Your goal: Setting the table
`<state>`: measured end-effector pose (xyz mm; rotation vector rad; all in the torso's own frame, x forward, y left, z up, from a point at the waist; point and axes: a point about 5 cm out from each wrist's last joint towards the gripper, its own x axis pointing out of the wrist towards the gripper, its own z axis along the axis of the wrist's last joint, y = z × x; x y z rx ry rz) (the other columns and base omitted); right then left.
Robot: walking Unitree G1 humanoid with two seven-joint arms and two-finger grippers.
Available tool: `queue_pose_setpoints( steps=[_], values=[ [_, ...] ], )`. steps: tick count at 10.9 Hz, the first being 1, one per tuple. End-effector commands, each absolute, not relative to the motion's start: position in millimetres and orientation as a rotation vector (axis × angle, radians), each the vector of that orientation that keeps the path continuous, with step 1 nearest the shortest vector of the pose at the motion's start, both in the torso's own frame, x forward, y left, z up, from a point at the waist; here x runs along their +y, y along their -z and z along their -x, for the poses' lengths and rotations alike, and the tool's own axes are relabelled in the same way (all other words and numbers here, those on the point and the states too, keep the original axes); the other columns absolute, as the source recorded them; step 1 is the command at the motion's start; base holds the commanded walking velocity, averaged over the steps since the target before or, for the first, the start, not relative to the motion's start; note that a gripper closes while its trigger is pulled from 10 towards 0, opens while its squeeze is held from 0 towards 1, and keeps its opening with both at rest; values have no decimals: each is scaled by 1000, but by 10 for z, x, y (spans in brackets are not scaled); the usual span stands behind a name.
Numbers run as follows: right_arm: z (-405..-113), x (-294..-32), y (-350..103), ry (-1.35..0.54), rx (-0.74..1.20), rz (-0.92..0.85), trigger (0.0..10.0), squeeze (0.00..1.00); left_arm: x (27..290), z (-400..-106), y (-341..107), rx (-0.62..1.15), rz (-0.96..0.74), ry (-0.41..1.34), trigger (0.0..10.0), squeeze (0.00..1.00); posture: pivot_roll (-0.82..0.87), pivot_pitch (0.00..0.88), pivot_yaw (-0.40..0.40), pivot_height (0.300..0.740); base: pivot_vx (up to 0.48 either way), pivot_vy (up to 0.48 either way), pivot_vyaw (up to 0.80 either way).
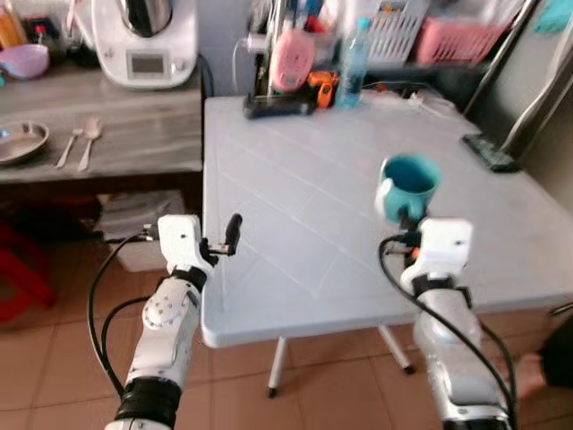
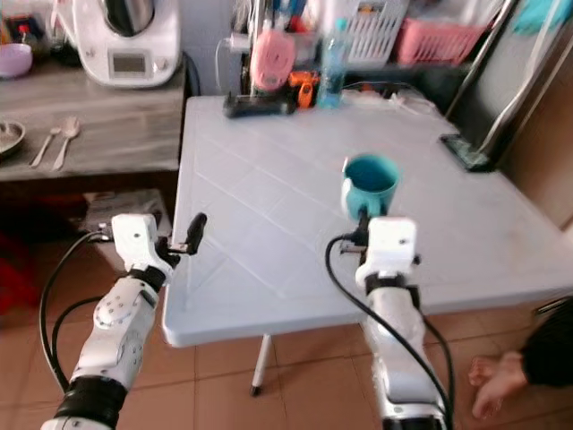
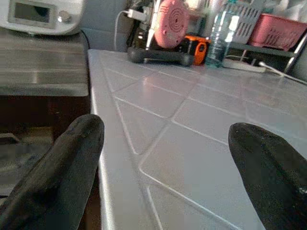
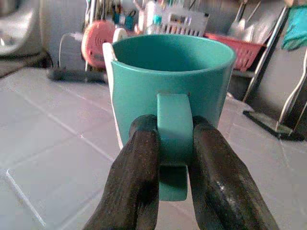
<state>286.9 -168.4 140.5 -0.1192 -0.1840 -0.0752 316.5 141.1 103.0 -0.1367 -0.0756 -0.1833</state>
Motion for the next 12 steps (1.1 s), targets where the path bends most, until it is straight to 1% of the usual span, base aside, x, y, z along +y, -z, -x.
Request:
queue_pose_setpoints(
  steps=[1, 3, 4, 5, 8, 10, 12],
  values=[
    [-2812, -1719, -1452, 85, -209, 116, 10000, 0, 1453, -3163, -1094, -104, 97, 178, 10000, 0, -11, 9, -13, 740, 0, 368, 0],
    [-2719, -1760, -1396, 103, -178, 99, 10000, 0, 1562, -3097, -1058, -98, 73, 132, 10000, 0, 1, 11, -12, 740, 0, 373, 0],
    [-2701, -1763, -1377, 102, -173, 103, 10000, 0, 1573, -3083, -1045, -96, 72, 125, 10000, 0, 6, 13, -14, 740, 0, 371, 0],
    [-2695, -1750, -1367, 98, -165, 111, 10000, 0, 1575, -3075, -1032, -93, 72, 118, 10000, 0, 3, 13, -14, 740, 0, 371, 413],
    [-2693, -1760, -1381, 105, -163, 105, 10000, 0, 1566, -3078, -1033, -89, 66, 110, 10000, 0, -3, 11, -14, 740, 0, 370, 0],
    [-2657, -1775, -1367, 111, -159, 104, 10000, 0, 1632, -3045, -1012, -90, 17, 96, 10000, 0, -5, 14, -13, 740, 0, 368, 0],
    [-2626, -1799, -1335, 115, -145, 140, 10000, 0, 1648, -3023, -972, -73, 15, 85, 10000, 0, -6, 14, -14, 740, 0, 366, 0]
  ],
)
